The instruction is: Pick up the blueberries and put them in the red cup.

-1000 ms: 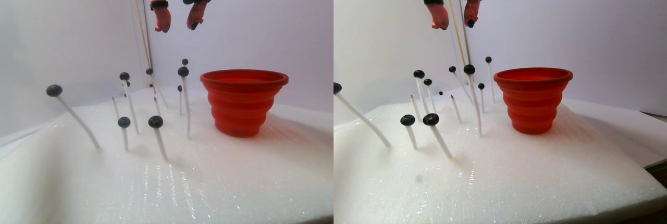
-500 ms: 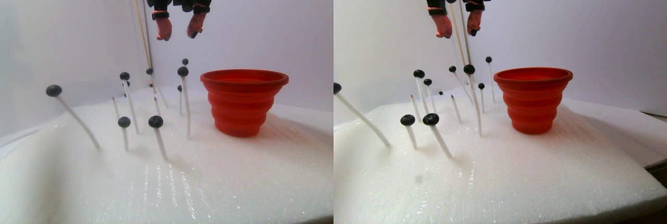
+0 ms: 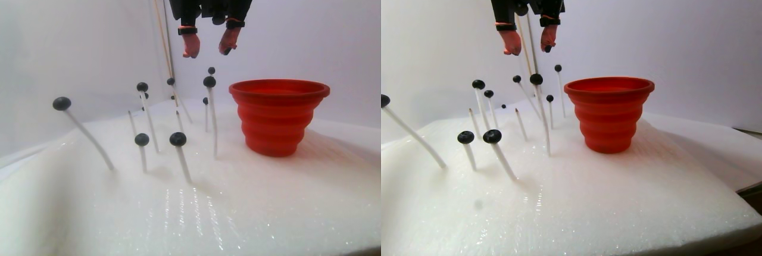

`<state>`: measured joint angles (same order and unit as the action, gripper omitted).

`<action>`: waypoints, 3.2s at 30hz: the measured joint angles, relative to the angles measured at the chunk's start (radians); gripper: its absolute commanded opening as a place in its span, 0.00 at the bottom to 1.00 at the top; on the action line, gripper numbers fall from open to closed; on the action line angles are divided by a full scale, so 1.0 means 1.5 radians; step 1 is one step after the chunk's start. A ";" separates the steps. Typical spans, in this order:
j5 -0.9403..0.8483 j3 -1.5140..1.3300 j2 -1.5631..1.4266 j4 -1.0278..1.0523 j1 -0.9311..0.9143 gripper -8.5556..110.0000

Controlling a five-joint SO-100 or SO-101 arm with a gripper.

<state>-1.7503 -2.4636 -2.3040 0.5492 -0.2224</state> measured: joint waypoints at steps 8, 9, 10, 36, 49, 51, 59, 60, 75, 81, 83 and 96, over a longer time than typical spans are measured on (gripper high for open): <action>-0.002 0.000 0.050 -0.032 0.000 0.26; -0.004 0.000 0.056 -0.036 0.000 0.26; -0.006 0.000 0.061 -0.038 0.000 0.26; -0.002 0.000 0.168 -0.127 0.000 0.26; 0.014 0.019 0.209 -0.162 0.000 0.26; 0.014 0.024 0.212 -0.162 0.000 0.25; 0.034 0.028 0.217 -0.164 0.000 0.24; 0.037 0.028 0.217 -0.167 0.000 0.24; 0.071 0.035 0.217 -0.175 0.016 0.23; 0.071 0.035 0.217 -0.175 0.017 0.22; 0.071 0.035 0.217 -0.175 0.017 0.22; 0.058 0.035 0.217 -0.175 0.017 0.17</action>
<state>-1.6628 -2.4114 -1.9788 0.2869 -0.1963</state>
